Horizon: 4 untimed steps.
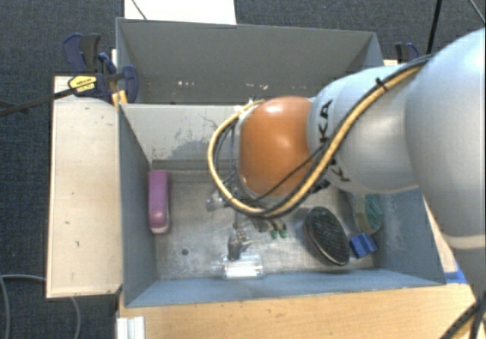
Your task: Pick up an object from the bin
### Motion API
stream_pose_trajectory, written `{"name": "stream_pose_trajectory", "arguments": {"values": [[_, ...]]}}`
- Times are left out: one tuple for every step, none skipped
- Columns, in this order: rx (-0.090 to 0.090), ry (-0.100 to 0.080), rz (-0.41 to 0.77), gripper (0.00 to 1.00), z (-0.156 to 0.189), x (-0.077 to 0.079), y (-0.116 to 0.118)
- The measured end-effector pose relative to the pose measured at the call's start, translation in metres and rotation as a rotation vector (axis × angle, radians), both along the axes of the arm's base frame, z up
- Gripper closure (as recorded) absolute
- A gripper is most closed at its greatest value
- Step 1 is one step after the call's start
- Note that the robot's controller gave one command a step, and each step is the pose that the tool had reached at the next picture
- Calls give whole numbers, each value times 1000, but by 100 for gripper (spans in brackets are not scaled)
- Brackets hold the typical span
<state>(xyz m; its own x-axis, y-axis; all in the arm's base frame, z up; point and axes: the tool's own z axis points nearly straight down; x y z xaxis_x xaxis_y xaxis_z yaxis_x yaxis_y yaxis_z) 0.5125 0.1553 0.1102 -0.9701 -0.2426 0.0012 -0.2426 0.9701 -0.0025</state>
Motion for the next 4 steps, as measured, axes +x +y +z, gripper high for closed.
{"name": "stream_pose_trajectory", "arguments": {"values": [[0, -5, 1, 0, -32, 40, -93], [5, -4, 6, 100, -31, 39, -87], [7, -12, 154, 100, 128, 15, -6], [4, -3, 147, 0, 124, 15, -8]]}}
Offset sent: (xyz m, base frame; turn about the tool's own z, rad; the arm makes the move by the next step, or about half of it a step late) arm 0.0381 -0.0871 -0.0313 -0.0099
